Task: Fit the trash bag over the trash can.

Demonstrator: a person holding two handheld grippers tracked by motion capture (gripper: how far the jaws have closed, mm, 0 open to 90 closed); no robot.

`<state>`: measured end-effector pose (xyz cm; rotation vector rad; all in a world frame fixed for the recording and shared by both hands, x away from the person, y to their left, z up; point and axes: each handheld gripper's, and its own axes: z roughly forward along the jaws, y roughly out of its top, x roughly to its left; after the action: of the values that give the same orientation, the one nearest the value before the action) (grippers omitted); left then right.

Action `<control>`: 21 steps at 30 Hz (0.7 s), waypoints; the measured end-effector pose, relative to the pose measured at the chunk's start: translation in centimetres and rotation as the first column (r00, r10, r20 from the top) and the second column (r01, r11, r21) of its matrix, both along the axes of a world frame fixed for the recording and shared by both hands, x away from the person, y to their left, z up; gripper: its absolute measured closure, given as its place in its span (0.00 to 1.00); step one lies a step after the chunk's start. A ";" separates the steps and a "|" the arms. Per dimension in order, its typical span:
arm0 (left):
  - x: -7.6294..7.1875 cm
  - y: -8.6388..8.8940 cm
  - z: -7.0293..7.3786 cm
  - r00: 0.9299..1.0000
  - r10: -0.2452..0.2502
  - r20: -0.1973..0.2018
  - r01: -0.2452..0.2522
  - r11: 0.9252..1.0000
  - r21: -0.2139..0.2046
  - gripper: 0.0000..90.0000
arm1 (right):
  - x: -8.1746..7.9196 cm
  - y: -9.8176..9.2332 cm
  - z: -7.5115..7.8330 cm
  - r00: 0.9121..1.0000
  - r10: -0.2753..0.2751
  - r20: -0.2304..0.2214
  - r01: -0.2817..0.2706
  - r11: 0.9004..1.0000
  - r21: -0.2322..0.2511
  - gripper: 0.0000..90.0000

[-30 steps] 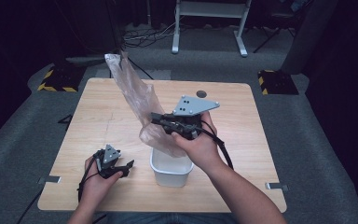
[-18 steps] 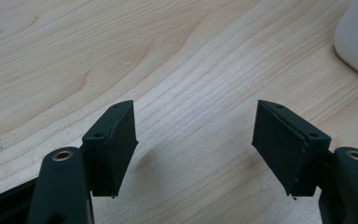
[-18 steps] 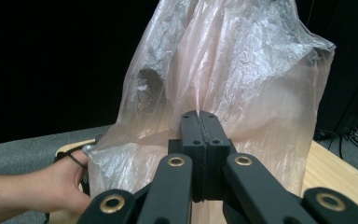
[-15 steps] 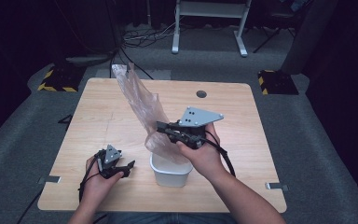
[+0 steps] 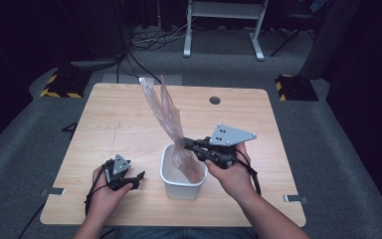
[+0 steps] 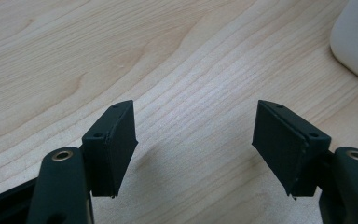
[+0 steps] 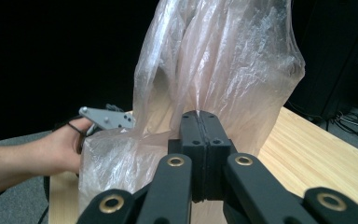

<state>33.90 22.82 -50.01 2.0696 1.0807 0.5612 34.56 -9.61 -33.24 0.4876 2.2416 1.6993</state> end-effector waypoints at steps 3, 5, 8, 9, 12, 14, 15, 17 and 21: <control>0.0 0.0 0.0 1.000 0.001 0.000 -0.001 1.000 -0.004 0.34 | -0.2 -0.3 -0.4 1.000 -0.004 -0.006 0.004 1.000 -0.002 1.00; 0.0 -0.1 0.0 1.000 0.001 0.001 -0.001 1.000 -0.003 0.34 | -0.5 -0.8 -1.1 1.000 -0.010 -0.013 0.010 1.000 -0.006 1.00; 0.0 -0.1 0.0 1.000 0.000 -0.001 0.000 1.000 -0.002 0.34 | -0.6 -1.1 -2.0 0.999 -0.016 -0.028 0.015 1.000 -0.015 1.00; -0.1 -0.1 0.0 1.000 0.001 -0.001 -0.001 1.000 -0.008 0.33 | -0.6 -1.2 -2.3 0.999 -0.018 -0.035 0.017 1.000 -0.017 0.99; -0.1 0.0 0.1 1.000 0.003 0.006 -0.003 1.000 -0.003 0.34 | -0.7 -1.5 -3.1 0.999 -0.022 -0.050 0.020 0.999 -0.033 0.98; -0.2 -0.1 0.2 1.000 0.001 0.006 -0.001 1.000 -0.012 0.34 | -0.9 -1.7 -3.6 0.998 -0.024 -0.059 0.021 0.999 -0.042 0.95; -0.2 -0.1 0.3 1.000 -0.003 0.011 0.003 1.000 -0.008 0.34 | -1.0 -1.9 -3.9 0.998 -0.026 -0.063 0.023 0.999 -0.047 0.93; -0.2 -0.2 0.4 1.000 -0.010 0.008 0.010 1.000 -0.006 0.34 | -1.2 -2.1 -4.2 0.997 -0.034 -0.069 0.030 0.997 -0.066 0.86; -0.9 -0.8 1.7 0.999 -0.033 0.033 0.033 0.999 -0.012 0.33 | -1.5 -2.5 -4.8 0.995 -0.059 -0.082 0.053 0.996 -0.076 0.55</control>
<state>33.00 22.02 -48.31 2.0564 1.0265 0.5688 33.07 -12.08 -38.03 0.6098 2.3168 1.5910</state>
